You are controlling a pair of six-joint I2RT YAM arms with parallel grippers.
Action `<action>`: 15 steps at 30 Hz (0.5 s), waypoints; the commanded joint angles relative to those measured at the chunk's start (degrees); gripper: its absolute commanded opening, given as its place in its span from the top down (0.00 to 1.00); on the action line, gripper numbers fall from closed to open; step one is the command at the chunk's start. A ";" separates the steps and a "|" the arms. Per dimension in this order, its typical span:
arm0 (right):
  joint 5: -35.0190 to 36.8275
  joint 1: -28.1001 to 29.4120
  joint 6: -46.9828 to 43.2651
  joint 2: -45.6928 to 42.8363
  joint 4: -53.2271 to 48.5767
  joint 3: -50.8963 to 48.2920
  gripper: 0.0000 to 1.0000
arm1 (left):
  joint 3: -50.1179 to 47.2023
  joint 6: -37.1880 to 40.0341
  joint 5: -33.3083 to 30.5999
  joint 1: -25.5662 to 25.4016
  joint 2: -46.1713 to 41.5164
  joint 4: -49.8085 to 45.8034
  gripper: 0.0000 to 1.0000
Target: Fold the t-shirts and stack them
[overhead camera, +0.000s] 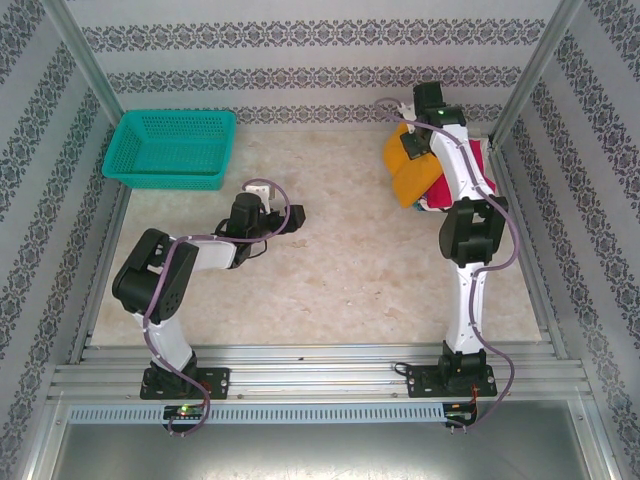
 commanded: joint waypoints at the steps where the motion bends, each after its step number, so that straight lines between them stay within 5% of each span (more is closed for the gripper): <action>1: -1.21 -1.05 0.05 -5.45 -0.51 2.39 1.00 | 0.50 0.11 1.42 -0.66 1.13 2.98 0.00; 15: -12.24 -4.44 3.95 -10.49 -1.82 4.27 1.00 | 1.10 -0.42 2.53 -0.61 2.96 5.00 0.00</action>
